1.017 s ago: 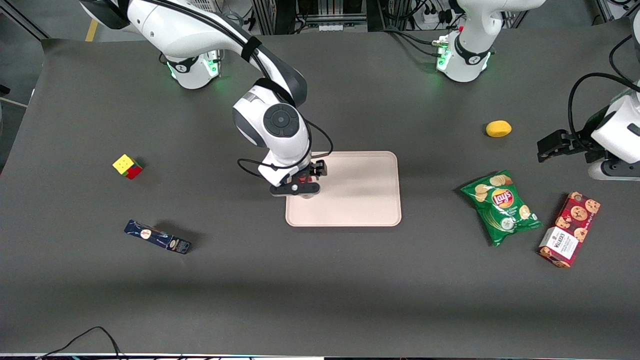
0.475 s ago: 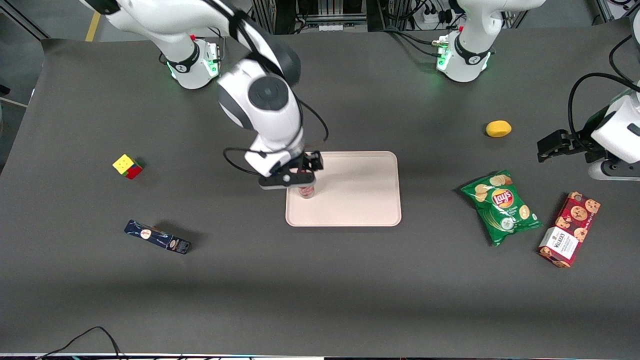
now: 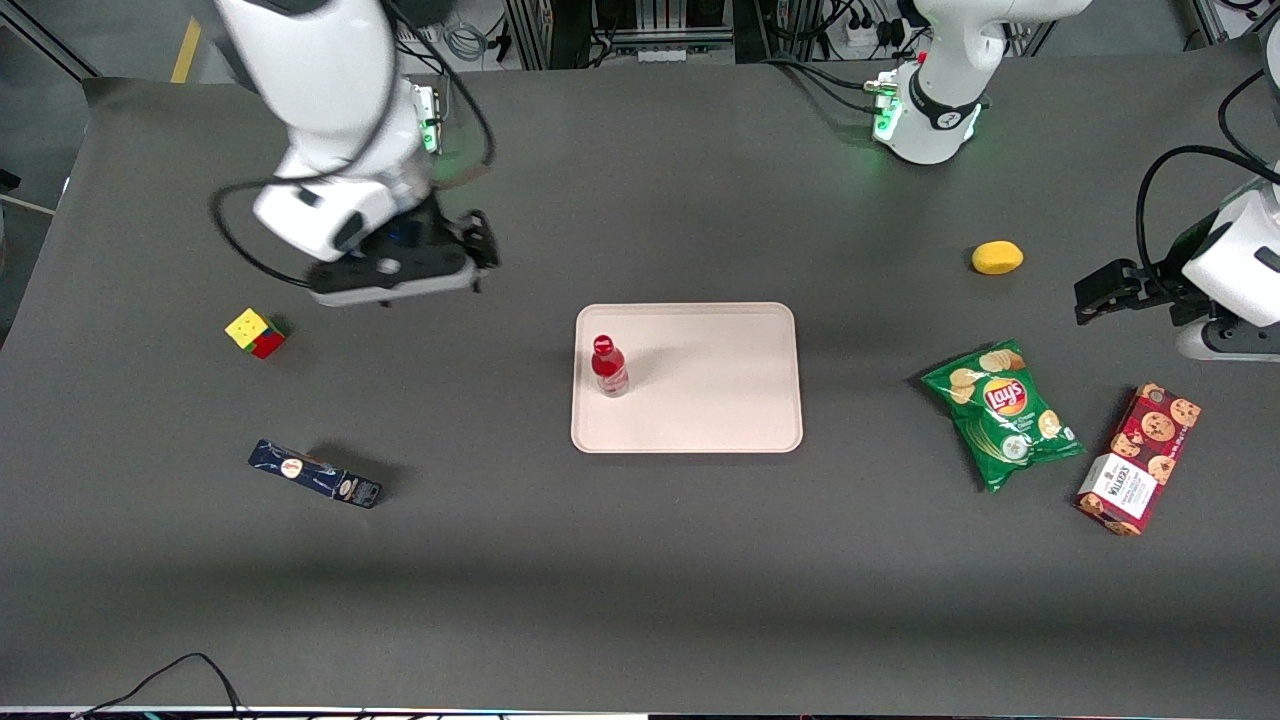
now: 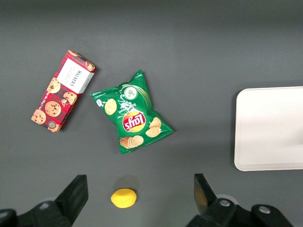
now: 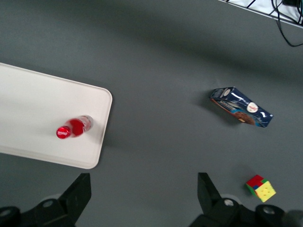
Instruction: Place coke bottle on tray
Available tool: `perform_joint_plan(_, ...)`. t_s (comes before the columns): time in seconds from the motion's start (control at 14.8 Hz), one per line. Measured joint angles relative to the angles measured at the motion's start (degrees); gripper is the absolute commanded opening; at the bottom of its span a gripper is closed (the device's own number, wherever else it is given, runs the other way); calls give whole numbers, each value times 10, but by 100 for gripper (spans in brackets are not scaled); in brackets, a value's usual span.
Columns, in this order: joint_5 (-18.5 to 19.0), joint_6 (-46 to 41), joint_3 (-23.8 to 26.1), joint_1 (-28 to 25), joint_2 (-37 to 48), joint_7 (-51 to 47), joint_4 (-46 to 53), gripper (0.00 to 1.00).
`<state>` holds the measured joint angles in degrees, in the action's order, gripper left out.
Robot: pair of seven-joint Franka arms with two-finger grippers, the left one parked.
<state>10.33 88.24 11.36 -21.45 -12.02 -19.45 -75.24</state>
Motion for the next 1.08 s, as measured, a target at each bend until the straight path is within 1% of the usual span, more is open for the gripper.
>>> perform_joint_plan(0.07, -30, -8, -28, 1, 12, 32, 1, 100)
perform_joint_plan(0.14, -70, -11, -64, 3, 22, 55, -2, 100)
perform_joint_plan(0.2, -99, -10, -97, 7, 29, 72, -9, 100)
perform_joint_plan(0.27, -110, -2, -115, 17, 33, 80, -19, 100)
perform_joint_plan(0.47, -112, 48, -126, 64, 35, 85, -75, 100)
perform_joint_plan(0.54, -112, 80, -126, 80, 44, 85, -114, 100)
perform_joint_plan(0.68, -112, 106, -126, 90, 62, 85, -154, 100)
perform_joint_plan(0.81, -111, 111, -126, 103, 82, 85, -173, 100)
perform_joint_plan(1.08, -110, 110, -126, 148, 99, 85, -178, 100)
